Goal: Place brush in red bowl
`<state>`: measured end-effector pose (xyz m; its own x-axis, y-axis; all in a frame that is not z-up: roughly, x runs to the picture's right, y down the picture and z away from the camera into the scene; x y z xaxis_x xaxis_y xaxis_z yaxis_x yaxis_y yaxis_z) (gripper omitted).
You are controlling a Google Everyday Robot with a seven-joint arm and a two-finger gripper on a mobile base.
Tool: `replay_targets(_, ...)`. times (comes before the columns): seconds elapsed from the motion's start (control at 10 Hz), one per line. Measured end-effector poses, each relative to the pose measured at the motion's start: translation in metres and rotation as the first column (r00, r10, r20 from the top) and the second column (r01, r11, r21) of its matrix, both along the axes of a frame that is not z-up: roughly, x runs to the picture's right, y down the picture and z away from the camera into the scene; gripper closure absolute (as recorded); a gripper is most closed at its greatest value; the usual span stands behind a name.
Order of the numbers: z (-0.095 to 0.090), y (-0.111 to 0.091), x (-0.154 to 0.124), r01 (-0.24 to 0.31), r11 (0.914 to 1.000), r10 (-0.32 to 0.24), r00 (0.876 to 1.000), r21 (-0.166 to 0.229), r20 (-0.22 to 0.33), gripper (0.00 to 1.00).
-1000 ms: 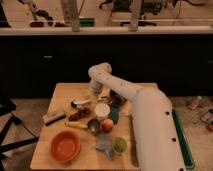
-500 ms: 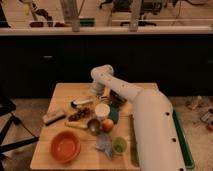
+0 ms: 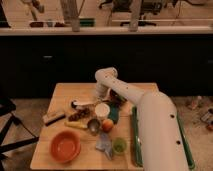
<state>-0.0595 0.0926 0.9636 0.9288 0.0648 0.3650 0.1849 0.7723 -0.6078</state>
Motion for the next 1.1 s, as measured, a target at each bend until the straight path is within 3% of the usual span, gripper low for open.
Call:
replay_targets(0.1, 0.000, 0.000, 0.000, 0.000, 1.0000, 0.000, 1.000, 0.000, 0.000, 0.88)
replay_targets(0.2, -0.002, -0.002, 0.005, 0.005, 0.9997, -0.004, 1.000, 0.023, -0.012, 1.00)
replay_targets(1.1, -0.015, -0.053, 0.004, 0.053, 0.9876, -0.049, 0.998, 0.148, -0.026, 1.00)
